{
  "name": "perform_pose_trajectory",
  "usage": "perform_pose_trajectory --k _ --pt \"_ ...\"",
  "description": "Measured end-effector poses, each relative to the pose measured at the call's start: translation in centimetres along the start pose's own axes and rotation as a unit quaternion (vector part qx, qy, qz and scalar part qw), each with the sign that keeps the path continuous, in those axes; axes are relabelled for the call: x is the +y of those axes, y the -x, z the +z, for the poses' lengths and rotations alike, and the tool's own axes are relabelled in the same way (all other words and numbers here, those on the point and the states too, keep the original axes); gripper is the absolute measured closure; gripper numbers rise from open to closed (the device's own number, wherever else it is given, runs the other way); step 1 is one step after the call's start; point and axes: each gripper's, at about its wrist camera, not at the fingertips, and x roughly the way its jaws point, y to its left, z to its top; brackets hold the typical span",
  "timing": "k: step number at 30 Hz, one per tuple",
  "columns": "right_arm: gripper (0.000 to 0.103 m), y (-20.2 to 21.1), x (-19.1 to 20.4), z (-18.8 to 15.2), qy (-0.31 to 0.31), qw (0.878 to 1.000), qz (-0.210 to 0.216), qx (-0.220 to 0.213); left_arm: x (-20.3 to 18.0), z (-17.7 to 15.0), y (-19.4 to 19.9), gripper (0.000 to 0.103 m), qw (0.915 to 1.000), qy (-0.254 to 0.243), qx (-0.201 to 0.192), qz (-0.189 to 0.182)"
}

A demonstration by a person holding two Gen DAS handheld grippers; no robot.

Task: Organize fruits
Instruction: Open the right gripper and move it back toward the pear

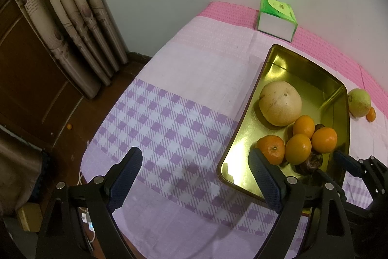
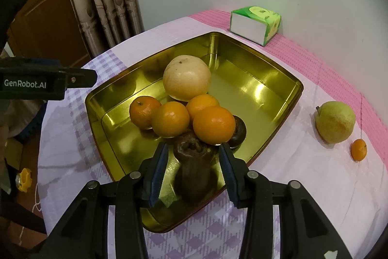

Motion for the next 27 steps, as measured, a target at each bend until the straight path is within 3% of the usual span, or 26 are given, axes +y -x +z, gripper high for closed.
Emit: perform_pose_trajectory --k 16,27 --pt "0.052 2.8 -1.1 0.4 -0.027 0.999 0.0 -0.034 -0.1 0.0 -0.1 0.014 1.0 0.0 0.001 0.0" --pt "0.049 4.5 -6.5 -0.9 -0.092 0.994 -0.04 -0.046 0.0 -0.1 -0.2 0.014 1.0 -0.001 0.001 0.0"
